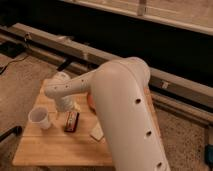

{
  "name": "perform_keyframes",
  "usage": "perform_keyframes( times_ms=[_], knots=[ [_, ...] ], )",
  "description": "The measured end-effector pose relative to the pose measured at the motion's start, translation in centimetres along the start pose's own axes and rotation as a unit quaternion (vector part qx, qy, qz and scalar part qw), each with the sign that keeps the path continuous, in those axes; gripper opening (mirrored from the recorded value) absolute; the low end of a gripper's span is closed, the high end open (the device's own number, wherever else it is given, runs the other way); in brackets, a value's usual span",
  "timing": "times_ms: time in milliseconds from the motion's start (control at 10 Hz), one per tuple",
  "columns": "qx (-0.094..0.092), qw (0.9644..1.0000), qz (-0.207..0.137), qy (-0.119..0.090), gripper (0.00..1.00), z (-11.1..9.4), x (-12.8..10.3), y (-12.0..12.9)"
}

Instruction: Place the eraser in the ceramic cup

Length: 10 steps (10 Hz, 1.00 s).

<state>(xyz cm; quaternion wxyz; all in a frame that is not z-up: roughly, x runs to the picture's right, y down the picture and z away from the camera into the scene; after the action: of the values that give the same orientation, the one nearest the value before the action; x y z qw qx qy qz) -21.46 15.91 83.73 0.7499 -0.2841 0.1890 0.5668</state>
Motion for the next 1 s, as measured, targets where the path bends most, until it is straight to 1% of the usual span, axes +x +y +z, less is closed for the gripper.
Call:
perform_keyframes(
  times_ms=[200,600,800,900,1000],
  knots=[
    [0.001,1.0000,0.006,0.008,0.80,1.1,-0.2,0.1],
    [0.013,0.9993,0.019,0.030,0.80,3.1,-0.3,-0.3],
    [0.021,0.9987,0.016,0.043,0.80,3.8,-0.2,-0.2],
    [0.023,0.9985,0.014,0.048,0.76,3.9,-0.1,-0.1],
    [0.024,0.9979,0.015,0.058,0.65,4.1,-0.2,-0.3]
  ],
)
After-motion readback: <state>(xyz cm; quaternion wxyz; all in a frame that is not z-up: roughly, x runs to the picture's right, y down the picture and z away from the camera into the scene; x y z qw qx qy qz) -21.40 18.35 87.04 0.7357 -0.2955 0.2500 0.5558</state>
